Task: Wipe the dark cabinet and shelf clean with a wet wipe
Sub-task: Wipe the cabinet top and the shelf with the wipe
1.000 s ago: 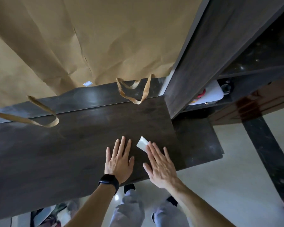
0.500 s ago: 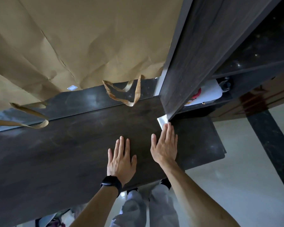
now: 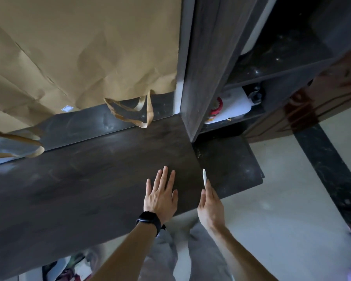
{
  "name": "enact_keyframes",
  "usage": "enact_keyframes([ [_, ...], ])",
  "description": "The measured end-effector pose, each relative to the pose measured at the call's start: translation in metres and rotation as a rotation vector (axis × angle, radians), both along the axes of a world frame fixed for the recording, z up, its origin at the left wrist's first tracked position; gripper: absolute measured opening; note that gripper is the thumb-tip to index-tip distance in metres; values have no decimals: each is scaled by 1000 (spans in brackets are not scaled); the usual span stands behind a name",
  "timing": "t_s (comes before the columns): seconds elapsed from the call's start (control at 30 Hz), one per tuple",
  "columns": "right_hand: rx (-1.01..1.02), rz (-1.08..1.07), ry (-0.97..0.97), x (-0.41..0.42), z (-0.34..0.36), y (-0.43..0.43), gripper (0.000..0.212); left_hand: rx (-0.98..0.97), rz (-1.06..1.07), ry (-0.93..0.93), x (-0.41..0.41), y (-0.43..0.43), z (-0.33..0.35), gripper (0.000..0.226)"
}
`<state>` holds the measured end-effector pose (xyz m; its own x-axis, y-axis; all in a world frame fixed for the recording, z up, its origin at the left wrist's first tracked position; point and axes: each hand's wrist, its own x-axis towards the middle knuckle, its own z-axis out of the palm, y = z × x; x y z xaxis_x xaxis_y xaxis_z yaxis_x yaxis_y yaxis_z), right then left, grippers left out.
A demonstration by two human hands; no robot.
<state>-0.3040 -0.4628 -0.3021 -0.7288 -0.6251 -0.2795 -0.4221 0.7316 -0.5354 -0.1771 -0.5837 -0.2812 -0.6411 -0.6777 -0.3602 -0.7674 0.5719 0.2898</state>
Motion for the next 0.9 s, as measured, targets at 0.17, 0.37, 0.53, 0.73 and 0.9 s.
enact_keyframes([
  [0.17,6,81,-89,-11,6,44,61,16,27,31,-27,46,-1,63],
  [0.37,32,259,-239,-98,-16,89,36,-38,196,60,-76,80,-9,62],
  [0.53,-63,149,-23,-197,-37,98,35,-146,420,49,-125,77,-29,63],
  [0.73,-171,134,29,-303,-80,74,53,-248,551,17,-137,80,-47,60],
  [0.9,-43,369,145,-308,-126,46,53,-296,558,13,-136,83,-49,58],
])
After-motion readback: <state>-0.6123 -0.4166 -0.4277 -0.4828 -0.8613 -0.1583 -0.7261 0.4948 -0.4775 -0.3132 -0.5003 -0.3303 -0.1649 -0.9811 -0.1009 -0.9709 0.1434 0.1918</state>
